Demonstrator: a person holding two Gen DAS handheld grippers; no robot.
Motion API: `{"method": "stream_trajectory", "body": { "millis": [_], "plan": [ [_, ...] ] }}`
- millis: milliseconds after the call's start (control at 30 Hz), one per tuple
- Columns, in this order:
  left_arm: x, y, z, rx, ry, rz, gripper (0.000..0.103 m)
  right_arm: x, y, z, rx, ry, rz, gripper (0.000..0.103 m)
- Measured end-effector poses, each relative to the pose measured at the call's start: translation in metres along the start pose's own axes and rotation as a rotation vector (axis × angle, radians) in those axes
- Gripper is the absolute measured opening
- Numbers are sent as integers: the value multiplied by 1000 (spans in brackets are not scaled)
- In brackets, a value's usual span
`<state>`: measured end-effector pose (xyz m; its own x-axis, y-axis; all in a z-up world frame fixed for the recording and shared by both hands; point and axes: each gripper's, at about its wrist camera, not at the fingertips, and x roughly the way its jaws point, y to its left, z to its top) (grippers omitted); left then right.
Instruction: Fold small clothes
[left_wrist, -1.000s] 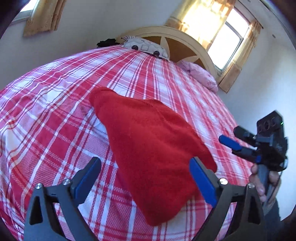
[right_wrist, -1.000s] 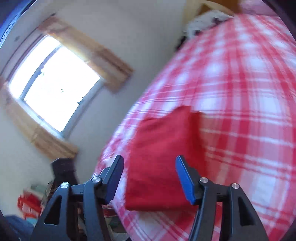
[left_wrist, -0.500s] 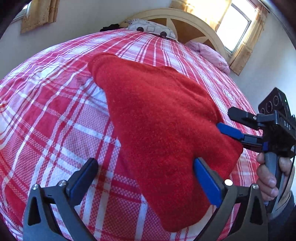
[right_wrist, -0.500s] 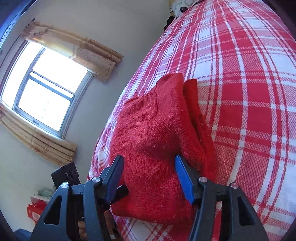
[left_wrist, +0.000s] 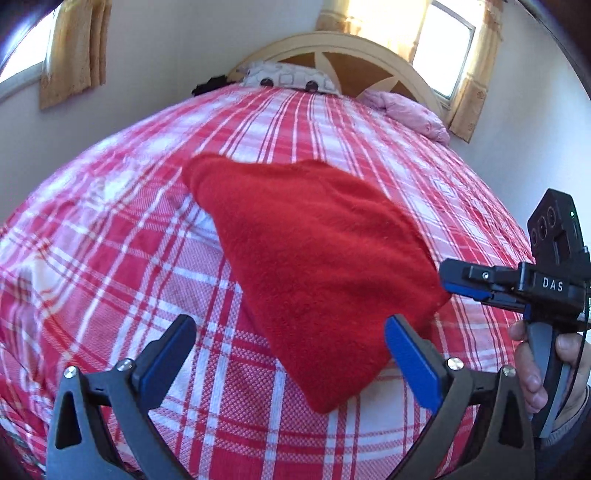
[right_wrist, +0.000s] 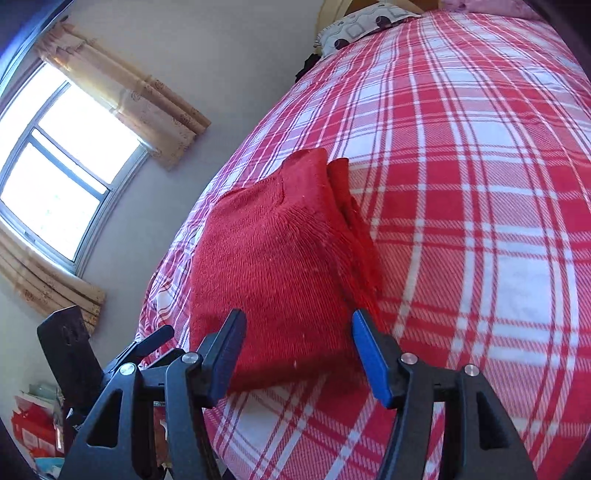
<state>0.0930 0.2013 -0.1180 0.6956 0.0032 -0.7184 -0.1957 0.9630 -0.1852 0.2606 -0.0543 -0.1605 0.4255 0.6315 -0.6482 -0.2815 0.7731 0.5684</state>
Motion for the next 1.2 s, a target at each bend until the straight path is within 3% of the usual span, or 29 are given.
{"method": "stream_trajectory", "body": {
  "millis": [233, 467, 733, 967, 1200],
  "plan": [
    [-29, -14, 1, 56, -59, -9, 103, -40, 30, -15, -82, -91, -83, 67],
    [-79, -28, 3, 114, -189, -19, 103, -112, 97, -47, -306, -315, -226, 69],
    [-135, -46, 12, 165, -345, -37, 103, -166, 148, -76, -451, -522, -300, 75],
    [-143, -63, 9, 234, -382, -26, 103, -176, 153, -82, -466, -560, -318, 75],
    [-138, -61, 9, 223, -372, -17, 103, -179, 149, -86, -446, -560, -326, 75]
  ]
}}
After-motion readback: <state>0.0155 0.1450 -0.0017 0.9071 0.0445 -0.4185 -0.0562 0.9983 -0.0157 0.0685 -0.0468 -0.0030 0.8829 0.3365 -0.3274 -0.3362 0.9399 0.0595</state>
